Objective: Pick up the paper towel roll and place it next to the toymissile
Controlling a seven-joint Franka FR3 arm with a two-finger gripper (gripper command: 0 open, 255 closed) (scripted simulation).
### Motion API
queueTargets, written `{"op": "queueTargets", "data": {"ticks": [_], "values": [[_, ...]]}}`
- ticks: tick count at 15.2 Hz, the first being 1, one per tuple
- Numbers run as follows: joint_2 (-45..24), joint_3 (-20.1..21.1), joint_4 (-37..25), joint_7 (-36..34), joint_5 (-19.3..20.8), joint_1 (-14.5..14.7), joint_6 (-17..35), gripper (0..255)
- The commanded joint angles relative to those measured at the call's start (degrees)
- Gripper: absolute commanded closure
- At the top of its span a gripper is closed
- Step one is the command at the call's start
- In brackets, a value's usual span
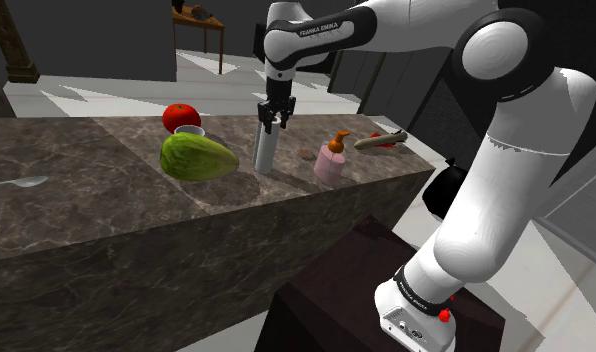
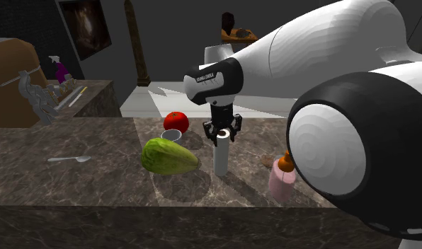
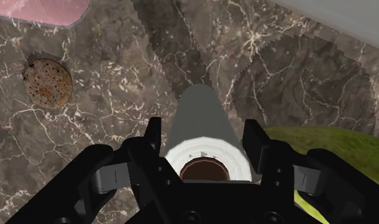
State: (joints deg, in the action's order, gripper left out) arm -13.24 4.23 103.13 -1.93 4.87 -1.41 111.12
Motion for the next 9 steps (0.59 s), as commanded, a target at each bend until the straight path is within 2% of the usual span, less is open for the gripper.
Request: {"op": "queueTargets", "data": {"ticks": [1,7,9], "values": [[0.00,-0.01,0.00,0.00,0.00,0.00,0.00,255],[-0.01,0.00,0.00,0.00,0.00,0.00,0.01,255],[0.45,0.02,-0.94,0.11,-0.07,0.00,-1.39,255]]}}
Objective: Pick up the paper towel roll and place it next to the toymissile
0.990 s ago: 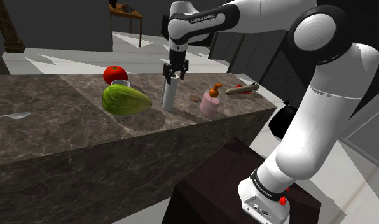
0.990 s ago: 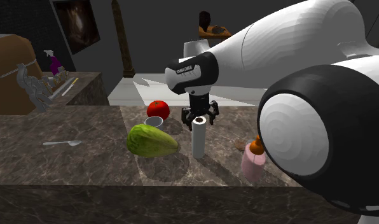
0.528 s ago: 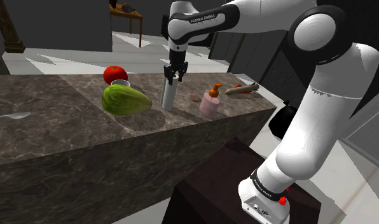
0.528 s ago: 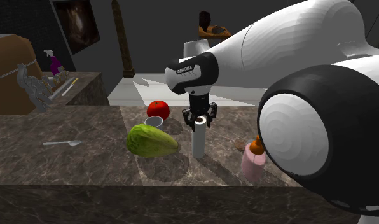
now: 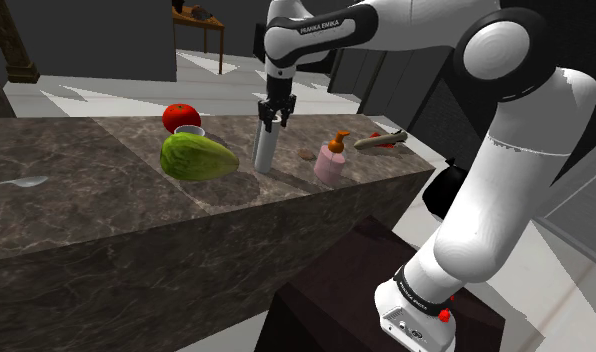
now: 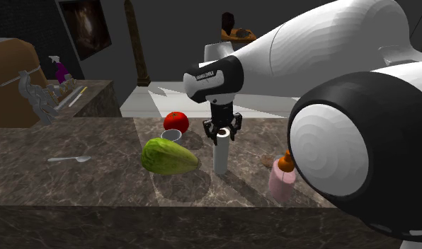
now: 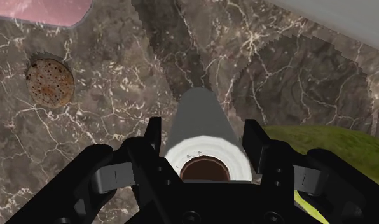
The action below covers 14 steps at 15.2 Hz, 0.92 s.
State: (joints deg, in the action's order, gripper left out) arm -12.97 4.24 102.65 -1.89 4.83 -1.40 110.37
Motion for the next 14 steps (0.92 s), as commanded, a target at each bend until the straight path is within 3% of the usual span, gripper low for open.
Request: {"op": "queueTargets", "data": {"ticks": [1,14], "values": [[0.38,0.01,-0.97,0.13,-0.07,-0.01,-1.34,255],[2.02,0.09,-8.82,0.78,-0.38,0.05,-10.81,255]]}}
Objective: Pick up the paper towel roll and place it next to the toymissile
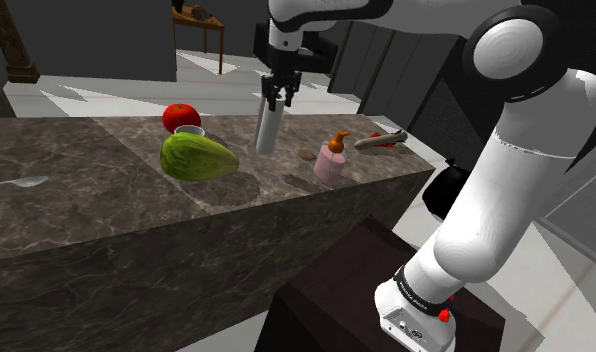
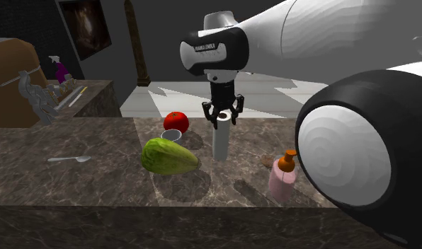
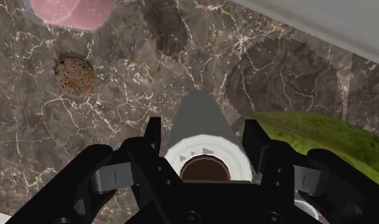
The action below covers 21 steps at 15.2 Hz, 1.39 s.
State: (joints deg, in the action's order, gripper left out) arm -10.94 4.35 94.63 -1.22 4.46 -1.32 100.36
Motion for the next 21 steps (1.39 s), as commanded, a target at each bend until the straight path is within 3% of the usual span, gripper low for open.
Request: {"op": "queueTargets", "data": {"ticks": [1,21], "values": [[0.03,-0.01,-1.52,0.16,-0.03,-0.02,-1.56,255],[-2.42,0.10,-20.43,0.98,0.13,0.37,-18.01,255]]}}
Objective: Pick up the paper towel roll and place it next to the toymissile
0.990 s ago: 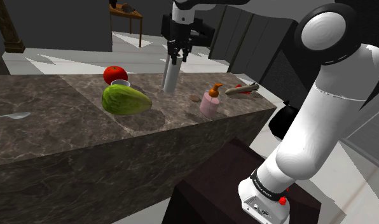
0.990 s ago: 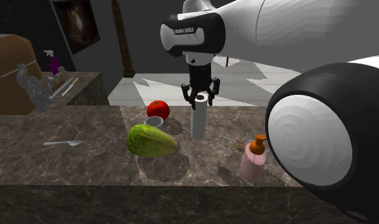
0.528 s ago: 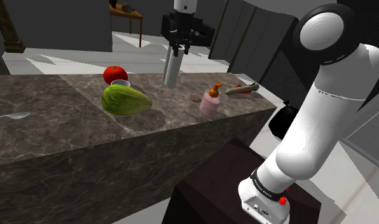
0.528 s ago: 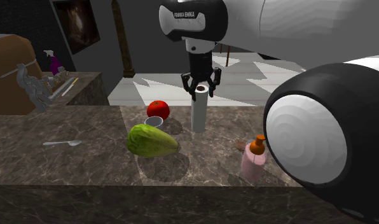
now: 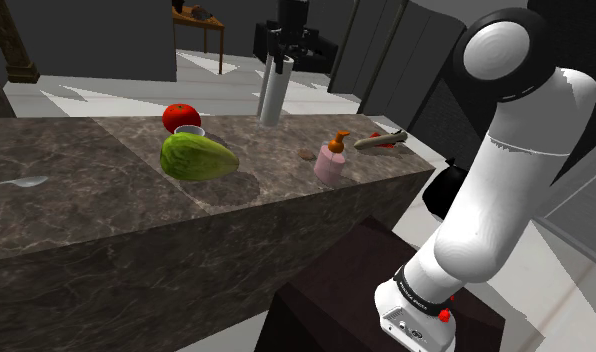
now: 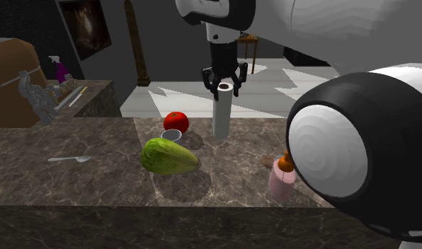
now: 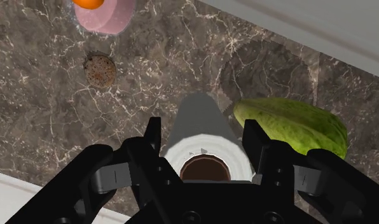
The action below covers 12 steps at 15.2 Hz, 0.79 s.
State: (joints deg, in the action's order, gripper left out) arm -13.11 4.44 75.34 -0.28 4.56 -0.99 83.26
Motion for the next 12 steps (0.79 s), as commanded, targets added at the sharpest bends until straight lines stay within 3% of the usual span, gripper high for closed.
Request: {"op": "queueTargets", "data": {"ticks": [1,12], "values": [[-0.58,0.02,-2.40,0.08,0.06,0.07,-1.84,255],[-6.79,0.04,-20.61,0.62,0.76,0.79,-13.84,255]]}}
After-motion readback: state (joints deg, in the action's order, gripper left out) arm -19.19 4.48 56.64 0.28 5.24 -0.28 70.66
